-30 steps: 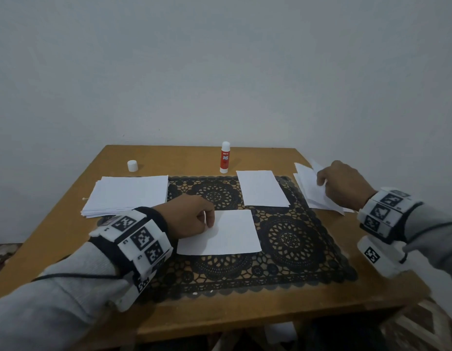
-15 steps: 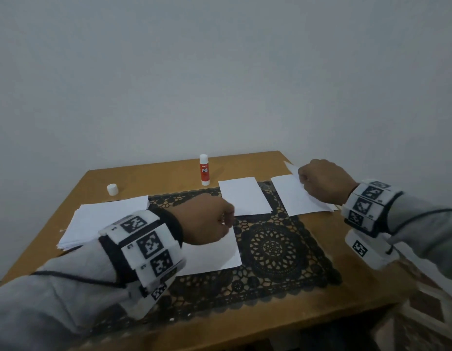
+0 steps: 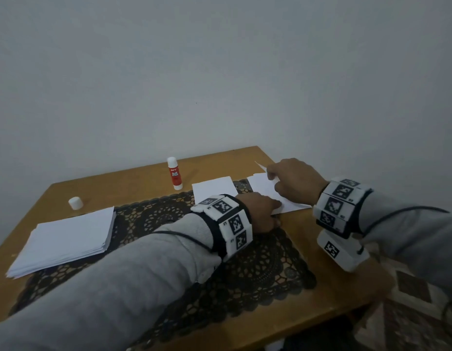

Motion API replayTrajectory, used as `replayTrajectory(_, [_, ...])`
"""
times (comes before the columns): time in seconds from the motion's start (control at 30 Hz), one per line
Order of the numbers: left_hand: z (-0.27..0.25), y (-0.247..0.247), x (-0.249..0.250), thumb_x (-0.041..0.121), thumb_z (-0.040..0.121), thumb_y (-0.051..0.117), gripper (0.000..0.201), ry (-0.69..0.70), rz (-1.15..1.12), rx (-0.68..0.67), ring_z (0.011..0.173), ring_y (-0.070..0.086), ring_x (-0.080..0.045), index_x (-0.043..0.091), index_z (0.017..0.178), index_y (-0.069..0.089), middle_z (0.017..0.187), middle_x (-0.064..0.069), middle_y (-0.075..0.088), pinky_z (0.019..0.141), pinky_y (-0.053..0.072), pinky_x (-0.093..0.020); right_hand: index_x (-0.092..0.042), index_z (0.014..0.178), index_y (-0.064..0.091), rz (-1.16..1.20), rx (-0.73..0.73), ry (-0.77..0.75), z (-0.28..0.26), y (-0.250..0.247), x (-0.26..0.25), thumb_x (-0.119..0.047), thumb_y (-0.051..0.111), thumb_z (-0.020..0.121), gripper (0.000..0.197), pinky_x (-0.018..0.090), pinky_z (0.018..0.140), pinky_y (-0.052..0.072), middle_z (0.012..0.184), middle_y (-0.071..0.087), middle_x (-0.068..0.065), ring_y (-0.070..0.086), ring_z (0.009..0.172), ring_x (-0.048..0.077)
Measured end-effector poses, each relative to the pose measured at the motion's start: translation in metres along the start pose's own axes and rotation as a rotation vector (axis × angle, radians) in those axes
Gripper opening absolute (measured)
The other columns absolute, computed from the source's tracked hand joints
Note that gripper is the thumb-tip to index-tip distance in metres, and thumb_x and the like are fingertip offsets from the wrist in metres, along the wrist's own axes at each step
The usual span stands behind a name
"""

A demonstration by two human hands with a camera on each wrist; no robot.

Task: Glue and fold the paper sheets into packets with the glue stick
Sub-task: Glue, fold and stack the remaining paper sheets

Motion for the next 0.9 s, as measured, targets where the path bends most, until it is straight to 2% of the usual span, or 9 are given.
replayTrajectory(0.1, [0.008, 0.002, 0.002, 0.042, 0.099, 0.040, 0.050, 0.003, 0.057, -0.005, 0.129, 0.043, -0.027, 0.018, 0.143, 0.040, 0.142, -0.007, 0.046, 0.107, 0.038, -0.039, -0.016, 0.124, 0.056, 0.083, 0.077, -0.020, 0.002, -0.010, 0.001, -0.007, 0.053, 0.089, 0.036, 0.030, 0.070, 0.038, 0.109, 0.062, 0.011, 0.055, 0.089, 0.026])
replayTrajectory(0.17, [0.011, 0.002, 0.002, 0.041, 0.098, 0.041, 0.049, 0.013, 0.080, -0.013, 0.128, 0.044, -0.027, 0.017, 0.141, 0.042, 0.141, -0.007, 0.047, 0.105, 0.039, -0.039, -0.014, 0.127, 0.052, 0.149, 0.150, -0.014, 0.005, -0.023, 0.003, -0.006, 0.053, 0.087, 0.040, 0.029, 0.065, 0.035, 0.090, 0.061, 0.006, 0.052, 0.076, 0.023])
replayTrajectory(0.2, [0.012, 0.002, 0.001, 0.041, 0.098, 0.042, 0.049, 0.017, 0.080, -0.015, 0.128, 0.044, -0.027, 0.017, 0.141, 0.042, 0.141, -0.008, 0.046, 0.106, 0.038, -0.040, -0.012, 0.127, 0.050, 0.176, 0.182, -0.006, 0.006, -0.031, 0.003, -0.006, 0.054, 0.087, 0.041, 0.029, 0.063, 0.036, 0.078, 0.055, 0.001, 0.051, 0.071, 0.023])
replayTrajectory(0.27, [0.012, 0.001, 0.000, 0.041, 0.098, 0.043, 0.049, 0.022, 0.081, -0.011, 0.128, 0.044, -0.028, 0.017, 0.141, 0.043, 0.141, -0.009, 0.044, 0.106, 0.039, -0.042, -0.011, 0.127, 0.047, 0.234, 0.239, 0.011, 0.007, -0.047, 0.002, -0.008, 0.056, 0.087, 0.042, 0.031, 0.065, 0.039, 0.070, 0.045, -0.005, 0.051, 0.071, 0.023])
replayTrajectory(0.4, [0.010, 0.004, 0.001, 0.041, 0.097, 0.043, 0.049, 0.005, 0.057, 0.001, 0.124, 0.046, -0.031, 0.019, 0.140, 0.043, 0.137, -0.010, 0.042, 0.103, 0.041, -0.045, -0.009, 0.120, 0.052, 0.338, 0.399, -0.002, 0.003, -0.075, -0.003, -0.009, 0.057, 0.085, 0.035, 0.031, 0.069, 0.042, 0.073, 0.050, -0.002, 0.052, 0.074, 0.024])
replayTrajectory(0.57, [0.010, 0.006, 0.000, 0.043, 0.097, 0.041, 0.050, -0.017, 0.052, -0.037, 0.124, 0.045, -0.033, 0.019, 0.142, 0.041, 0.137, -0.012, 0.040, 0.103, 0.041, -0.046, -0.007, 0.102, 0.063, 0.389, 0.571, -0.117, -0.011, -0.100, -0.020, -0.014, 0.054, 0.082, 0.023, 0.028, 0.067, 0.037, 0.087, 0.062, 0.004, 0.053, 0.076, 0.020])
replayTrajectory(0.63, [0.010, 0.006, 0.001, 0.042, 0.098, 0.041, 0.050, -0.027, 0.045, -0.043, 0.125, 0.045, -0.032, 0.019, 0.142, 0.040, 0.137, -0.012, 0.040, 0.103, 0.041, -0.046, -0.008, 0.098, 0.063, 0.388, 0.608, -0.134, -0.015, -0.111, -0.026, -0.016, 0.052, 0.081, 0.021, 0.024, 0.063, 0.034, 0.086, 0.061, 0.001, 0.051, 0.075, 0.017])
replayTrajectory(0.73, [0.009, 0.010, 0.000, 0.039, 0.097, 0.042, 0.046, -0.027, 0.008, -0.034, 0.121, 0.047, -0.031, 0.017, 0.138, 0.044, 0.133, -0.012, 0.043, 0.101, 0.042, -0.046, -0.008, 0.093, 0.062, 0.425, 0.636, -0.136, -0.019, -0.121, -0.032, -0.010, 0.057, 0.084, 0.011, 0.009, 0.059, 0.031, 0.080, 0.059, -0.002, 0.049, 0.069, 0.013])
replayTrajectory(0.9, [0.006, 0.016, -0.001, 0.040, 0.096, 0.042, 0.044, -0.031, -0.050, -0.013, 0.121, 0.048, -0.030, 0.020, 0.135, 0.046, 0.130, -0.010, 0.044, 0.099, 0.043, -0.048, -0.011, 0.088, 0.058, 0.489, 0.678, -0.163, -0.027, -0.122, -0.043, -0.010, 0.059, 0.086, 0.002, 0.008, 0.057, 0.034, 0.070, 0.053, -0.007, 0.048, 0.062, 0.006])
Point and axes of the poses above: each hand's wrist, its own z-axis towards the middle knuckle, its own y-axis out of the palm, x = y × z, the point moved 4 cm from there along z, towards the middle knuckle
